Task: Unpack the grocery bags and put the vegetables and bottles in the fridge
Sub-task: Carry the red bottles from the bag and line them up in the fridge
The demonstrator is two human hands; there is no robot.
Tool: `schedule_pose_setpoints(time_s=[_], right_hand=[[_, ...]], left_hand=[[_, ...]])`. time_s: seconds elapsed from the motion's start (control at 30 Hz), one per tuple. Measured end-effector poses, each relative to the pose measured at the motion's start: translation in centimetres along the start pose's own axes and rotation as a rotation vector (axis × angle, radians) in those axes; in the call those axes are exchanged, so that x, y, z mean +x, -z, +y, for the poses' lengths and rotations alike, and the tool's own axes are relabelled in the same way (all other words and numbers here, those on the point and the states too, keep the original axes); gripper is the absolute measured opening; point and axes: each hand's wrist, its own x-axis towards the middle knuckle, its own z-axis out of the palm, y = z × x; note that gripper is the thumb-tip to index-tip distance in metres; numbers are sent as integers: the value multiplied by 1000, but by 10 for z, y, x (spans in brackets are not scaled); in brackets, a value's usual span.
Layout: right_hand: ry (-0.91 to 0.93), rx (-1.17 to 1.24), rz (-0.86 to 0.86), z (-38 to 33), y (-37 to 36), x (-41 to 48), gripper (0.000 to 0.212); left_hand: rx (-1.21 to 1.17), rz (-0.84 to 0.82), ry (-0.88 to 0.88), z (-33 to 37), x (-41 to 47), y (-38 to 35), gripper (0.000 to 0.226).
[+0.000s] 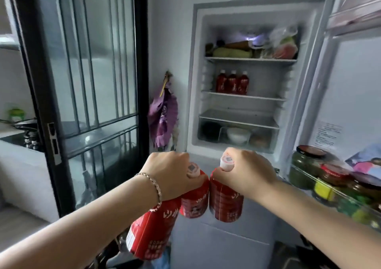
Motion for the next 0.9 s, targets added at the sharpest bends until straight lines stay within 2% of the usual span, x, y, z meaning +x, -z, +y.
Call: schedule_pose_setpoints(time_s=[0.17, 0.4, 0.57, 0.77, 0.9], right_hand=[[-111, -13, 109, 36, 6, 100, 27], [-253, 10, 342, 103, -8, 228, 25], [-250, 18, 503, 163, -18, 320, 27], [-214, 50, 706, 226, -7, 441, 25], [-235, 71, 773, 263, -6, 498, 27]], left_hand=[[-16, 92, -127, -17, 133, -11, 51], [-1, 154, -205, -19, 297, -37, 51], [-80, 207, -155, -15, 413, -50, 51], [-49, 429, -160, -4, 543, -52, 52], [-26, 521, -208, 6, 607, -53, 49]])
